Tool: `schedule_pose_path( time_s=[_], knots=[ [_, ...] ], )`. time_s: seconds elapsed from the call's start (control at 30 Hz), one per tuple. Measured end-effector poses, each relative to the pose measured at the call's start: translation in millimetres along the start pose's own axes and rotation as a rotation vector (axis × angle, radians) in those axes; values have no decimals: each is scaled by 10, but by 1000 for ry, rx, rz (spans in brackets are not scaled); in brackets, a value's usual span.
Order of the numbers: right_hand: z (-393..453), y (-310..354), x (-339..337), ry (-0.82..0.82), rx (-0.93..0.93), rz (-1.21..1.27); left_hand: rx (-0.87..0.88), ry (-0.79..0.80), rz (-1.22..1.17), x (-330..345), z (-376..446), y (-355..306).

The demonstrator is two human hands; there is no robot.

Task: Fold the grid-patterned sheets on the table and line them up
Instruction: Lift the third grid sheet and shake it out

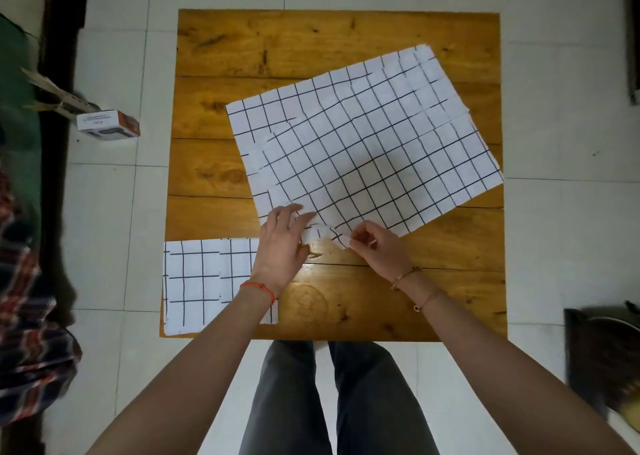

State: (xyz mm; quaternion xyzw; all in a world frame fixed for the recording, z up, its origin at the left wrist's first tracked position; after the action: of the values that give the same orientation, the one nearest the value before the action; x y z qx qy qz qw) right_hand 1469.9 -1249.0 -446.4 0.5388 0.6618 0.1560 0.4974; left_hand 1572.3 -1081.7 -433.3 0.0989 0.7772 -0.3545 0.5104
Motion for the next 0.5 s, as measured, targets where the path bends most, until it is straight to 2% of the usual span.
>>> schedule_pose_path(
  time_s=[0.1, 0.2, 0.33, 0.5],
  knots=[
    [-111, 42, -263, 40, 2, 47, 20, -140, -65, -188, 113, -244],
    [-236, 193, -498, 27, -60, 80, 37, -140, -44, -362, 221, -492],
    [-354, 582, -823, -23, -196, -61, 77, -85, 18, -650, 300, -829],
    [-400, 1120, -1146, -117, -398, -290, 107, -105, 103, -1023, 353, -1128]
  ],
)
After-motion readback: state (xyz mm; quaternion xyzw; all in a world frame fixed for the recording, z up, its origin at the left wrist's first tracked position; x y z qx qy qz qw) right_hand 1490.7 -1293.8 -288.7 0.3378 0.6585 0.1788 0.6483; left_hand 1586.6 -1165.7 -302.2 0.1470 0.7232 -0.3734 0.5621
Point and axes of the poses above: each hand's wrist, its own z-axis towards the middle knuckle, its own x-axis out of the palm, y = z × x, the point moved 5 cm from there along z, towards the middle knuckle, and after that the axes turned 3 degrees about -y, right-handed, at the moved point
